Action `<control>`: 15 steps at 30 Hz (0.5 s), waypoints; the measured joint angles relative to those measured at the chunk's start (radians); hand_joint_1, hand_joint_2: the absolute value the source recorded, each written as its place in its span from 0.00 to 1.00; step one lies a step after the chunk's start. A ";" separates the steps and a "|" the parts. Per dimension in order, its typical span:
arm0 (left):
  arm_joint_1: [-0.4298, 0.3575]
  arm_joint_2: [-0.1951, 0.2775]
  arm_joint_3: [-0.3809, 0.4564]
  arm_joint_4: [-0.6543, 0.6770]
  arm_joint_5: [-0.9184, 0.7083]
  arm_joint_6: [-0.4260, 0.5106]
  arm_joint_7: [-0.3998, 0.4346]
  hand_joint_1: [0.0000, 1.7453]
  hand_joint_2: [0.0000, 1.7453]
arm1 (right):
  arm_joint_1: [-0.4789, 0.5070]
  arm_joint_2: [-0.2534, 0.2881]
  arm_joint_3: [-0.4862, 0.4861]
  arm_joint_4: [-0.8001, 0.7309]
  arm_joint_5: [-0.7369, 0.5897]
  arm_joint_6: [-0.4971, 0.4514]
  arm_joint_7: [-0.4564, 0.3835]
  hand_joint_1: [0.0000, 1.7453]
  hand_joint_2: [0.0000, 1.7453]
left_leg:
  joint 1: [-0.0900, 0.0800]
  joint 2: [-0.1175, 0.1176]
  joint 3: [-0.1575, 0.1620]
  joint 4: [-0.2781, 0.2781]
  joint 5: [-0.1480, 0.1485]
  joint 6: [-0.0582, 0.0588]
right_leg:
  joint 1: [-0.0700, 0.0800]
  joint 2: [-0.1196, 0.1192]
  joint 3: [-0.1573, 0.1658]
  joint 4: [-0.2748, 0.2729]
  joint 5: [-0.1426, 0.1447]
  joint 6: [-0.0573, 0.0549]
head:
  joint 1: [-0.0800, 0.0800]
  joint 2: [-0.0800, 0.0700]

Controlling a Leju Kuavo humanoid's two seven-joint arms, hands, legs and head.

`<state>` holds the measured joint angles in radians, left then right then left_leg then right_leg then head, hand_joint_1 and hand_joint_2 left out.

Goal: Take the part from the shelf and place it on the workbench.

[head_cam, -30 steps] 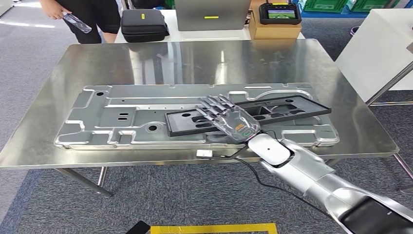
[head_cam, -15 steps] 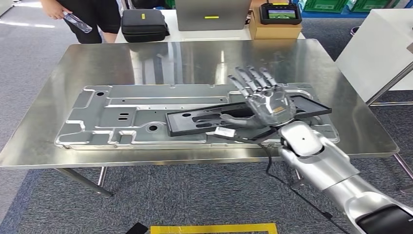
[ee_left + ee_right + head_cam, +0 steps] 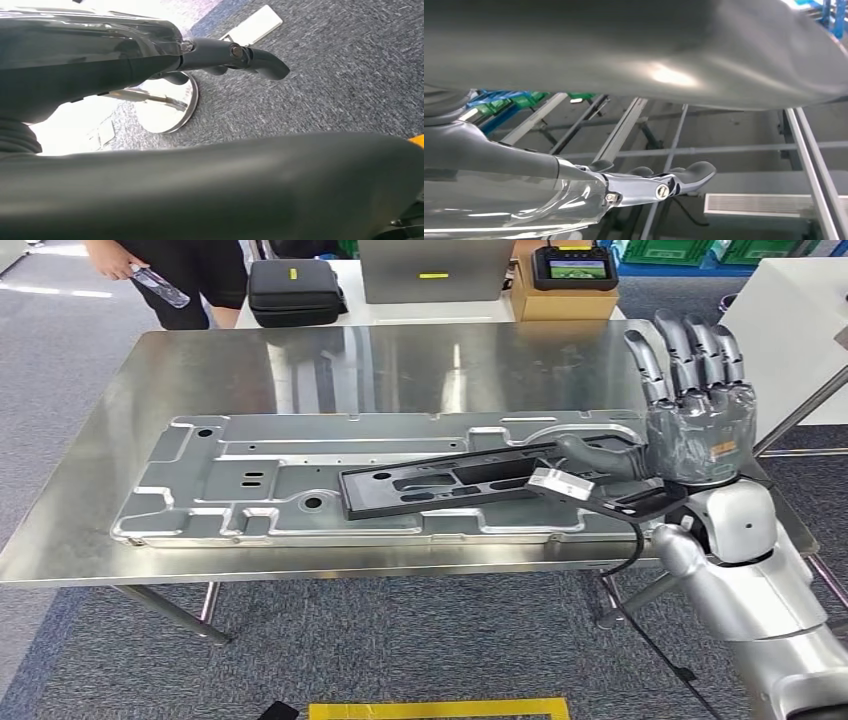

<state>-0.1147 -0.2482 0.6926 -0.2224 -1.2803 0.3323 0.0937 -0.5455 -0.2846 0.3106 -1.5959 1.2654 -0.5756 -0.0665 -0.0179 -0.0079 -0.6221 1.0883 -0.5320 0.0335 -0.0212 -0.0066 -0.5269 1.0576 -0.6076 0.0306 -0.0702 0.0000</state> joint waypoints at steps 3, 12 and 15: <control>0.000 0.001 0.004 0.000 0.006 0.000 -0.003 0.00 0.00 | 0.023 -0.007 -0.017 -0.023 0.000 0.000 -0.008 0.00 0.00 | -0.003 -0.001 -0.001 0.004 -0.003 0.005 | -0.004 -0.001 0.001 -0.004 0.002 0.003 | 0.000 0.000; 0.002 0.002 0.012 0.000 0.009 -0.001 -0.003 0.00 0.00 | 0.060 -0.024 -0.040 -0.049 0.000 -0.002 -0.009 0.00 0.00 | 0.014 0.007 0.026 -0.046 0.025 0.028 | -0.005 0.005 -0.120 0.231 -0.098 0.022 | 0.000 0.000; 0.003 0.002 0.015 0.000 0.011 -0.002 -0.003 0.00 0.00 | 0.067 -0.025 -0.043 -0.048 0.001 -0.002 -0.010 0.00 0.00 | 0.022 0.006 0.025 -0.036 0.019 0.017 | -0.014 0.005 -0.082 0.113 0.003 0.036 | 0.000 0.000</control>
<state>-0.1120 -0.2458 0.7074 -0.2224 -1.2697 0.3304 0.0908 -0.4785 -0.3096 0.2673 -1.6444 1.2667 -0.5775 -0.0764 0.0040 -0.0020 -0.5966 1.0520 -0.5128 0.0506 -0.0352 -0.0021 -0.6091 1.1708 -0.6047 0.0669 -0.0701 0.0000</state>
